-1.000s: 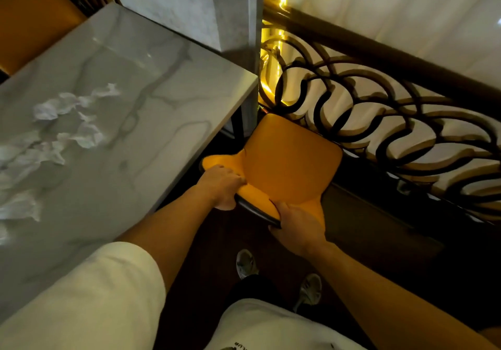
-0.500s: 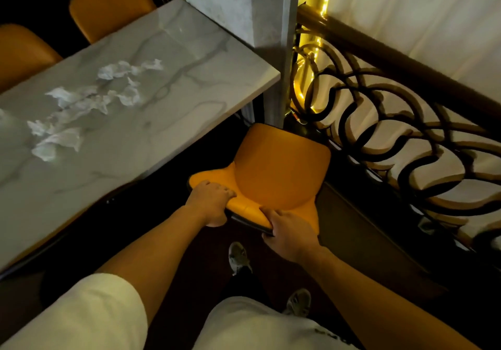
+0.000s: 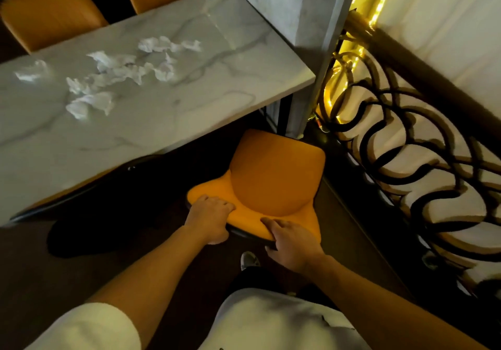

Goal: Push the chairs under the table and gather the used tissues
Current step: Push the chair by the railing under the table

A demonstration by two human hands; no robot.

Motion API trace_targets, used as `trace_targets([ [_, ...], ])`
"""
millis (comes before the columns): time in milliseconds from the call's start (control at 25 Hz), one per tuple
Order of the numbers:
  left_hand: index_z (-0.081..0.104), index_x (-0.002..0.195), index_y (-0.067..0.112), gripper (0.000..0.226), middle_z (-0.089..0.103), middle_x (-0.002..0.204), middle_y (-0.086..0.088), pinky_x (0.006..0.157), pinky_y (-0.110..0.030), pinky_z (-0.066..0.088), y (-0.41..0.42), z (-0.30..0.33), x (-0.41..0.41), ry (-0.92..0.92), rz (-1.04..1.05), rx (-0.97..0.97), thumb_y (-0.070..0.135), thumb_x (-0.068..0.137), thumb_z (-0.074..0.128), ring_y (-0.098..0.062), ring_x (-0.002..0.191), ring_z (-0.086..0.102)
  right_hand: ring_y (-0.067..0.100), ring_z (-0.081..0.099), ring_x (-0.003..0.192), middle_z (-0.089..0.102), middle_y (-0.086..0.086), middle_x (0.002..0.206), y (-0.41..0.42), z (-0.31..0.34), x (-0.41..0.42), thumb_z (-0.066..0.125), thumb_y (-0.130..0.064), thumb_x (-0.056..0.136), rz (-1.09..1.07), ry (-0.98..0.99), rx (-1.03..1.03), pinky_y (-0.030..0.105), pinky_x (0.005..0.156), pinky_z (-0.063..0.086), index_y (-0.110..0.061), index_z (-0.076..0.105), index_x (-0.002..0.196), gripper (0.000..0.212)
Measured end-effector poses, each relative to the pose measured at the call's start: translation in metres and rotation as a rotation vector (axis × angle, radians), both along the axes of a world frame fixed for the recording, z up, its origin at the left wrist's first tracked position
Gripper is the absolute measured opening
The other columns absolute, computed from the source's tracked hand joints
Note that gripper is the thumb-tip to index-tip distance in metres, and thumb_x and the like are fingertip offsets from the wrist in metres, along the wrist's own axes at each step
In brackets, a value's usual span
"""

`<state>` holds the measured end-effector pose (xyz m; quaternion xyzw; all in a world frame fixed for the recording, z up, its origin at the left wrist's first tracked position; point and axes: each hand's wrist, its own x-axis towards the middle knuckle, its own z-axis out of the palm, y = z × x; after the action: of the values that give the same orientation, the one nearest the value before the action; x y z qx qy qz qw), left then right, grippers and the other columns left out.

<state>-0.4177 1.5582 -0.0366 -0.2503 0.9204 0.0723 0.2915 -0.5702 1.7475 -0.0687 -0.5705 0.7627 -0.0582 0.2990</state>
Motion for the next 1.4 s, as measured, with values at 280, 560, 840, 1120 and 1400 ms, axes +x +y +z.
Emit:
trace_targets([
  [280,0.040,0.152,0.037,0.072,0.048,0.152,0.005,0.120,-0.043,0.021,0.031,0.013,0.005,0.012,0.200,0.013,0.029,0.086,0.068,-0.020,0.141,0.039,0.024,0.060,0.109,0.060,0.001,0.132,0.008,0.006,-0.013,0.062,-0.041,0.096,0.139,-0.039,-0.016,0.039,0.084,0.053,-0.025,0.022,0.157,0.075],
  [560,0.046,0.146,0.037,0.064,0.054,0.142,0.006,0.114,-0.041,0.029,0.131,0.021,-0.003,0.047,0.452,0.057,0.026,0.086,0.067,-0.020,0.134,0.045,0.027,0.063,0.100,0.063,0.006,0.122,0.054,0.008,-0.062,0.058,-0.044,0.096,0.470,-0.018,0.000,0.044,0.079,0.055,-0.024,0.024,0.156,0.072],
  [840,0.061,0.104,0.033,0.025,0.063,0.094,0.007,0.063,-0.031,0.033,0.212,0.008,-0.067,0.116,0.595,0.032,0.028,0.080,0.068,-0.018,0.087,0.061,0.023,0.065,0.098,0.067,0.003,0.114,0.080,0.016,-0.154,0.057,-0.046,0.096,0.724,0.109,0.073,0.047,0.090,0.053,-0.031,0.021,0.157,0.073],
  [1120,0.057,0.113,0.026,0.031,0.056,0.086,0.007,0.052,-0.031,0.040,0.231,0.003,-0.105,0.050,0.443,0.139,0.035,0.084,0.066,-0.013,0.071,0.054,0.024,0.051,0.130,0.058,-0.003,0.139,0.084,0.009,-0.217,0.062,-0.049,0.092,0.839,0.176,0.113,0.050,0.111,0.037,-0.040,0.020,0.156,0.077],
  [1400,0.048,0.137,0.041,0.065,0.056,0.109,0.014,0.085,-0.034,0.049,0.207,-0.001,-0.092,0.122,0.389,0.301,0.060,0.079,0.069,-0.012,0.095,0.054,0.025,0.059,0.109,0.058,-0.001,0.131,0.111,0.002,-0.201,0.056,-0.049,0.088,0.648,0.119,0.034,0.042,0.085,0.054,-0.039,0.022,0.153,0.074],
])
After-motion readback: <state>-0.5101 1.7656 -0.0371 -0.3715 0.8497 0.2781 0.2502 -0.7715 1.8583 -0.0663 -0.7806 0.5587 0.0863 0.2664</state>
